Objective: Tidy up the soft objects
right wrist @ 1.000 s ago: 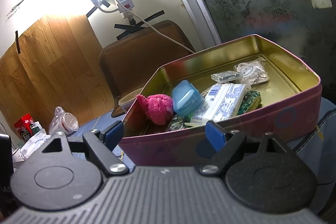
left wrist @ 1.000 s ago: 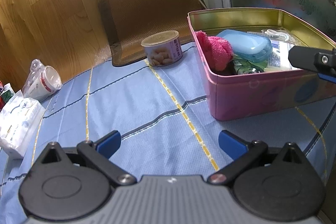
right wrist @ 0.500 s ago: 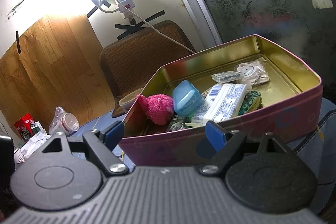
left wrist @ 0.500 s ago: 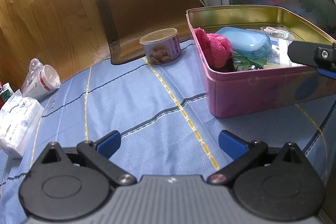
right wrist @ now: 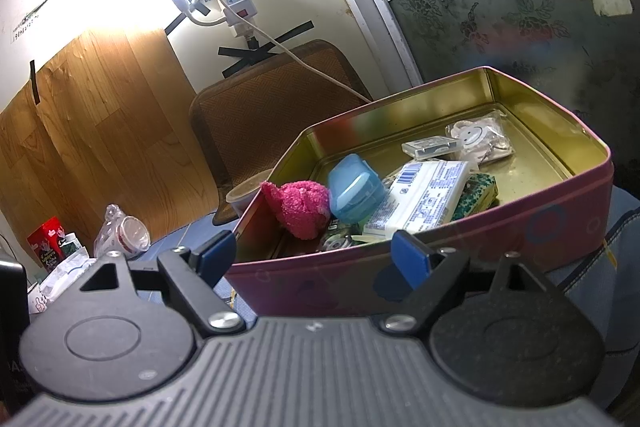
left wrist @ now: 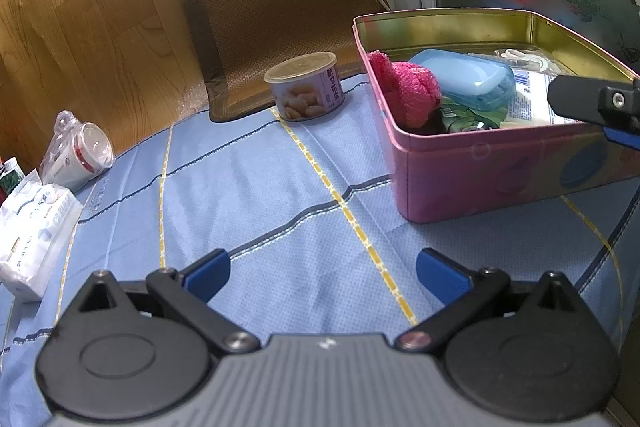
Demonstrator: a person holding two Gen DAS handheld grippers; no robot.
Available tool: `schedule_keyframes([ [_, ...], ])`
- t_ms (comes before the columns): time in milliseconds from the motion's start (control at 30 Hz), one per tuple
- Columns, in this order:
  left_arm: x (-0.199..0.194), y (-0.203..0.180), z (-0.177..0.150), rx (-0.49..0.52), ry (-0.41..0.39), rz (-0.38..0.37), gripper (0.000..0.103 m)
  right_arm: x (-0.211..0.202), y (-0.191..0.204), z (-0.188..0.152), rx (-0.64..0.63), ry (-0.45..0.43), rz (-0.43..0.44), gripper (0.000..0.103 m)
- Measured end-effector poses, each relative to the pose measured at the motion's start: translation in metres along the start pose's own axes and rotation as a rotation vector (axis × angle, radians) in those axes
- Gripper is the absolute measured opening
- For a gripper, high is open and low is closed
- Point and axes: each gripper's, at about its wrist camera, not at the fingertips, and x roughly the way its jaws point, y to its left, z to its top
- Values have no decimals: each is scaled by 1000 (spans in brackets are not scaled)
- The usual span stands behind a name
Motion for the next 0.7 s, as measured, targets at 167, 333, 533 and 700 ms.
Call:
schedule_keyframes([
  [167,0,0,-1,-2,2,-2,103,0,0,0,-1,0,1,87],
  [333,1,0,-1,-2,3,-4,103,1,0,-1,0,2,1,87],
  [533,1,0,-1,-2,4,-4,103,2,-3,-1,1,5,4,87],
  [700,1,0,-2,-3,5,-5,103,2,-2,-1,2,6,4,87],
])
